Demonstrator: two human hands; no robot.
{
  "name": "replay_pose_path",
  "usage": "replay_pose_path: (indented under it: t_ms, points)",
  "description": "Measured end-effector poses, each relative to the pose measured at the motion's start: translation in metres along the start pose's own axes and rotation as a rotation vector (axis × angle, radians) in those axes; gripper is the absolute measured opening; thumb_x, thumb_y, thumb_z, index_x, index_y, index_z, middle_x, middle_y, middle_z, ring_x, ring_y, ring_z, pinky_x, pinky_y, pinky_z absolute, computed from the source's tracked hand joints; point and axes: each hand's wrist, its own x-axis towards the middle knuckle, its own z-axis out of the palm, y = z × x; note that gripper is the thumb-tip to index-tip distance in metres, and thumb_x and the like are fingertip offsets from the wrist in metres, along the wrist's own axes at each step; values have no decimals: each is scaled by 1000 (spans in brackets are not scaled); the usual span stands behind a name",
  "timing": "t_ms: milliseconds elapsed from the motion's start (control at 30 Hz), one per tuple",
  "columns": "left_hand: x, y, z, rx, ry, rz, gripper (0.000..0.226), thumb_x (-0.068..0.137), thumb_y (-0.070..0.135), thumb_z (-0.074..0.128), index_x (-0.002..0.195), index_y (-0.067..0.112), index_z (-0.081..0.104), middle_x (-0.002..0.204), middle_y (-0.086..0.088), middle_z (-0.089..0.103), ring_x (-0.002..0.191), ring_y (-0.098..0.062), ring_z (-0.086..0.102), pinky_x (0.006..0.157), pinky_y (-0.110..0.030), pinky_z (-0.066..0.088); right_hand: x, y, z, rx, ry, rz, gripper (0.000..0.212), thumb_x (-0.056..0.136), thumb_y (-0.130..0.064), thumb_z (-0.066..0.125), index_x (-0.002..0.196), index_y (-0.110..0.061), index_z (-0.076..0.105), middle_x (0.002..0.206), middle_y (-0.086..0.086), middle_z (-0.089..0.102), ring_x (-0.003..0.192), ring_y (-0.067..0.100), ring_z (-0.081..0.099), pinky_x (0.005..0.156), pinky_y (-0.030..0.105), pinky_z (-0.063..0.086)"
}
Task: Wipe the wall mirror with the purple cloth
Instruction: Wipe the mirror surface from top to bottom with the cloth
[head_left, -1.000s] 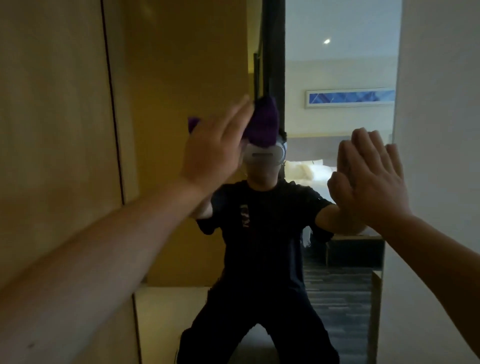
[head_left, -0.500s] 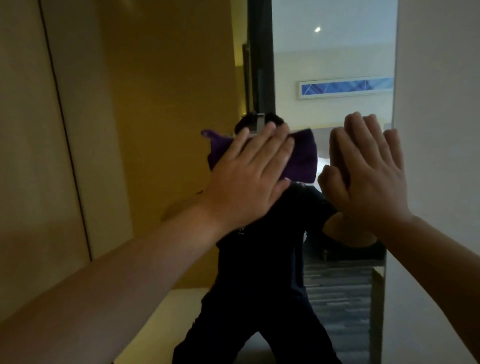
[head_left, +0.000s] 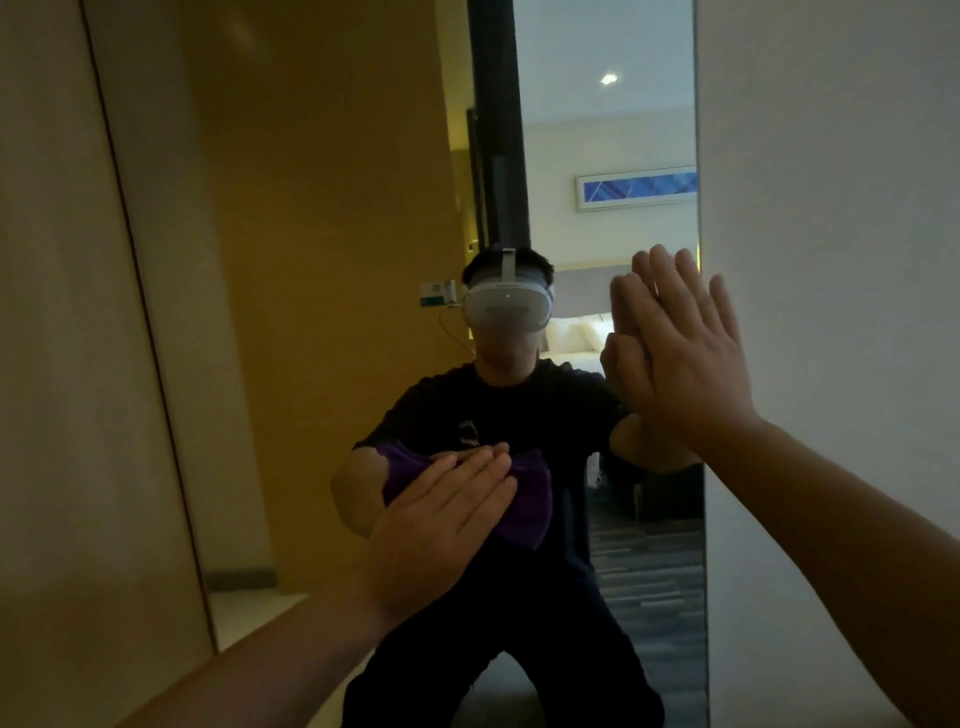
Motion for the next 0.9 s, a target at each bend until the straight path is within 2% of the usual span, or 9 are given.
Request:
replay_pose_path:
  t_ms: [100,167,300,467,533,600,700,800,900]
  points:
    - [42,-19,-12,-68,157,-104,35,103,4,47,138,4,52,140,-16,55,132,-28,52,108,-43,45,-8,15,-4,-49,-23,16,57,104,-36,28,153,-8,33,164,15,21,154,31,10,124,53,7]
    - [90,-43,-20,-34,213,-162,48,96,4,61,141,2,45,139,-18,55,125,-27,55,111,-38,41,-12,18,-2,-66,-47,9,57,105,-36,27,154,-7,31,164,15,20,154,31,9,123,55,10]
    - [206,-84,-38,8,307,-233,44,98,9,58,140,1,47,139,-18,56,119,-30,59,101,-31,42,-13,21,4,-69,-40,-1,56,106,-35,27,154,-7,27,164,15,18,154,30,7,123,56,12]
    - [291,-101,-34,122,231,-233,51,98,14,59,145,6,43,149,-14,48,132,-30,51,109,-40,40,-14,26,8,-29,3,-35,56,106,-35,26,155,-7,26,164,11,15,154,29,8,124,53,10]
    - [291,-87,-28,144,167,-248,53,103,26,48,151,7,35,157,-13,36,143,-30,37,117,-44,29,-15,31,12,35,63,-33,54,107,-33,27,153,-5,29,163,13,21,153,30,14,124,52,11]
    - [270,-62,-19,147,105,-191,56,105,36,35,153,7,29,160,-14,29,148,-30,27,121,-48,19,-17,42,13,77,129,43,55,107,-33,24,152,-4,32,161,17,26,153,29,18,124,51,12]
    - [215,-16,1,130,42,-56,58,106,39,32,152,5,29,159,-16,29,149,-32,25,121,-51,22,-25,71,10,78,141,168,56,106,-31,24,152,1,32,161,20,25,152,30,18,125,47,9]
    - [162,20,20,144,22,-24,58,107,40,33,152,3,29,158,-18,30,149,-34,25,118,-53,26,-37,95,11,30,100,208,56,106,-32,25,152,0,32,161,20,25,152,30,17,125,43,5]
    - [117,44,34,174,5,24,58,105,37,43,151,3,31,157,-20,30,148,-36,26,115,-55,31,-43,99,18,-43,52,210,57,105,-32,26,153,-2,31,163,17,23,153,30,14,125,47,5]
